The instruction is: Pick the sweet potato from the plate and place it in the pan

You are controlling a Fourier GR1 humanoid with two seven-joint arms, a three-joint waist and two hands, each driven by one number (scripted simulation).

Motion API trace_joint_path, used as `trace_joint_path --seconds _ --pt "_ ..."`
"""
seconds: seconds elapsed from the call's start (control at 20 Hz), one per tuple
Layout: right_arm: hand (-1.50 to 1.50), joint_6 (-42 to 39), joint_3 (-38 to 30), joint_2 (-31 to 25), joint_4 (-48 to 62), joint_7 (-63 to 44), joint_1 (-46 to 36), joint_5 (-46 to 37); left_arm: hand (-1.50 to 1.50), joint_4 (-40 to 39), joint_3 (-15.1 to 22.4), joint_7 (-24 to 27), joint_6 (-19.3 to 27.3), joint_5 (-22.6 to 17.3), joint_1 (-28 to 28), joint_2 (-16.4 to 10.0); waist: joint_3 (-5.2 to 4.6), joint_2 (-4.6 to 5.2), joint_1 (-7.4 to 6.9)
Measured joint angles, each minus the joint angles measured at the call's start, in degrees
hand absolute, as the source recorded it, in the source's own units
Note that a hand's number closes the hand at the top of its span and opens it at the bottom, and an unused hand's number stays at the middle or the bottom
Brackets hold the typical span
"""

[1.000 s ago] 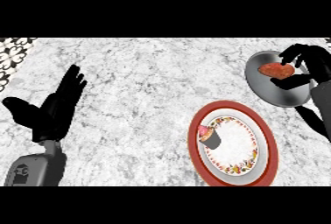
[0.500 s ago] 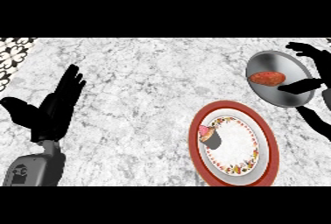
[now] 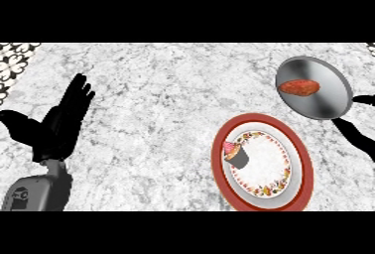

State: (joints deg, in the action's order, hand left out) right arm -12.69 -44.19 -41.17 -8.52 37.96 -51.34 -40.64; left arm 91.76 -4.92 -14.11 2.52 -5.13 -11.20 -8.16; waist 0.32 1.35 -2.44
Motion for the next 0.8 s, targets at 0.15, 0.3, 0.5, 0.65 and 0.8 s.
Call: trace_joint_path --seconds 0.15,0.3,0.5,0.65,0.8 --pt "-1.5 -7.72 -2.31 -4.06 1.13 3.28 2.95 2.65 0.0 -0.06 -0.29 0.29 -0.06 -0.18 0.51 0.01 0.04 -0.04 0.42" --pt "-1.5 -12.79 -3.59 -7.22 1.8 3.29 4.94 4.37 0.0 -0.44 -0.07 0.72 0.23 0.15 0.29 0.4 0.1 0.02 0.54" --pt "-1.5 -16.15 -3.9 -9.93 1.29 3.04 7.65 5.5 0.0 -1.01 0.0 1.15 0.05 0.18 0.46 0.53 0.11 -0.06 0.68" --pt "-1.5 -16.38 -3.97 -10.68 0.49 3.31 9.55 6.18 0.0 -0.57 -0.43 0.51 -0.1 -0.2 0.19 0.1 0.15 -0.11 0.49" --pt "-1.5 -16.52 -3.73 -11.06 -0.36 3.83 11.18 6.7 0.0 -0.07 -0.72 0.04 -0.59 -0.71 0.2 -0.35 0.15 -0.23 0.46"
